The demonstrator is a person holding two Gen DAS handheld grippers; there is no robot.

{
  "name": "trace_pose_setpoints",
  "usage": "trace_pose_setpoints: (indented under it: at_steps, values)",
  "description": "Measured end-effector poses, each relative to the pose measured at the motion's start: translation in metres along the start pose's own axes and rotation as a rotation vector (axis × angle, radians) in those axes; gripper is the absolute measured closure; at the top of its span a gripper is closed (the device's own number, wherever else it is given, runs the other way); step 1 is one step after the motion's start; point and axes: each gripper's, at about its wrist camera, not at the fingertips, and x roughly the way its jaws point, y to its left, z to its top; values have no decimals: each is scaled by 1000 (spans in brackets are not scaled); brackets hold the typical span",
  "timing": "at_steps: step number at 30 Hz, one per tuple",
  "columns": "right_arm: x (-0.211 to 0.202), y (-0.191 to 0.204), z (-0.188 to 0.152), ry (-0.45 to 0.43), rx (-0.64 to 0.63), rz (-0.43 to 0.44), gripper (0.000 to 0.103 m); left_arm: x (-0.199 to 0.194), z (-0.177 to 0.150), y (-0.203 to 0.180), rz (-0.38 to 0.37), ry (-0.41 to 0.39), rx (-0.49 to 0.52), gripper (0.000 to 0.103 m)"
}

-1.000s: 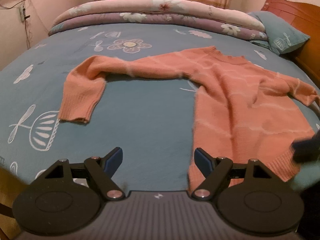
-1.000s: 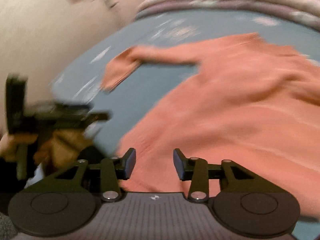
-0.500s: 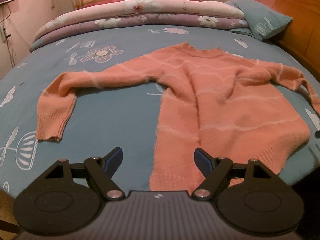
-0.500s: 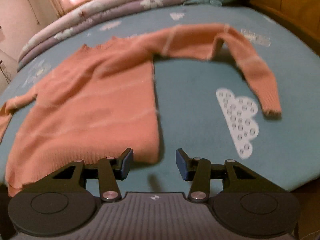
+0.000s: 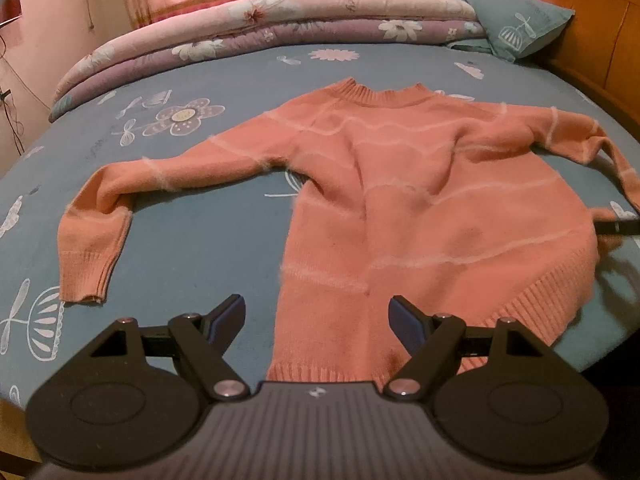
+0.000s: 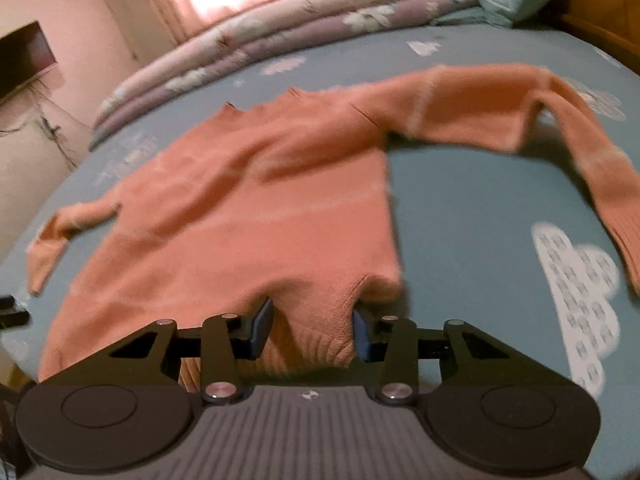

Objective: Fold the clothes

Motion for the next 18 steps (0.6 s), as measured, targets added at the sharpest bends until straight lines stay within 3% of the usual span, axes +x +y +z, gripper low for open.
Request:
trace_pose_setpoints:
  at_steps: [4,10,18]
  values:
    - [25,16,31,10,-37,58,56,8,3,-2,-7,9,-3,24]
    - [73,39,47,90,-99,38,55,16,4,0,-2,31,0,24]
    - [66,30,43,87,-69,63,54,31,8,-12,-44,55,21,24]
